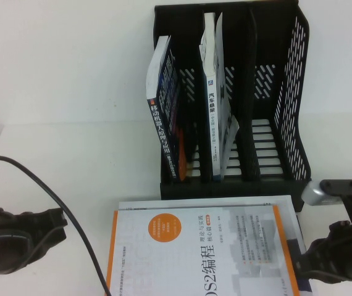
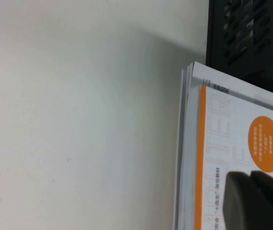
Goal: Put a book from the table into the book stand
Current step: Push book with right arm
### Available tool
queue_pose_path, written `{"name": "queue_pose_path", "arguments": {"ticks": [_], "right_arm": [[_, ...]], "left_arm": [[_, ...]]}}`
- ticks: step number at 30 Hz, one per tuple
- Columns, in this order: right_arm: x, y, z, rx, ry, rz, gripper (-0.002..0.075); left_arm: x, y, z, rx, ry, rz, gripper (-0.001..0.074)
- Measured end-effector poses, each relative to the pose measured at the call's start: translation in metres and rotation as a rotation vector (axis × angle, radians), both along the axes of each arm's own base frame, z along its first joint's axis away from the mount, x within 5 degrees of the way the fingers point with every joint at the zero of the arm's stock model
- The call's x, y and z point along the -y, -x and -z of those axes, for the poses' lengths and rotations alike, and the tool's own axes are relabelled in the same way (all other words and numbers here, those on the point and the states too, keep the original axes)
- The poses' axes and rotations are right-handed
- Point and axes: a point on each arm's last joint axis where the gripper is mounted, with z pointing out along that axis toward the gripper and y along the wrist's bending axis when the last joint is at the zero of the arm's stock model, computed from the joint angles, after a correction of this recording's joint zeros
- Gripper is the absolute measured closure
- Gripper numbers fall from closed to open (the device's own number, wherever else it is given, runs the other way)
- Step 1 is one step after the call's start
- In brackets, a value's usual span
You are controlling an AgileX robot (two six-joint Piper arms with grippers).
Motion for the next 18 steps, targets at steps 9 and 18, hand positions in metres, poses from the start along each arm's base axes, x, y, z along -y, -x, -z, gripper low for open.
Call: {"name": "queue_pose_path", "arguments": {"ticks": [9,18], "right_arm": [[-0.001,-0.001,0.000,0.008,-0.002,0.015,0.0726],[-0.005,-0.010,-0.010,0.035,-0.028,0.018,0.0726]], "left_arm": [[-0.006,-0.002,0.000,0.003,0.005,-0.032,0.0737],[-0.024,0.000,-0.002,-0.017,0.099,0.033,0.0737]]}}
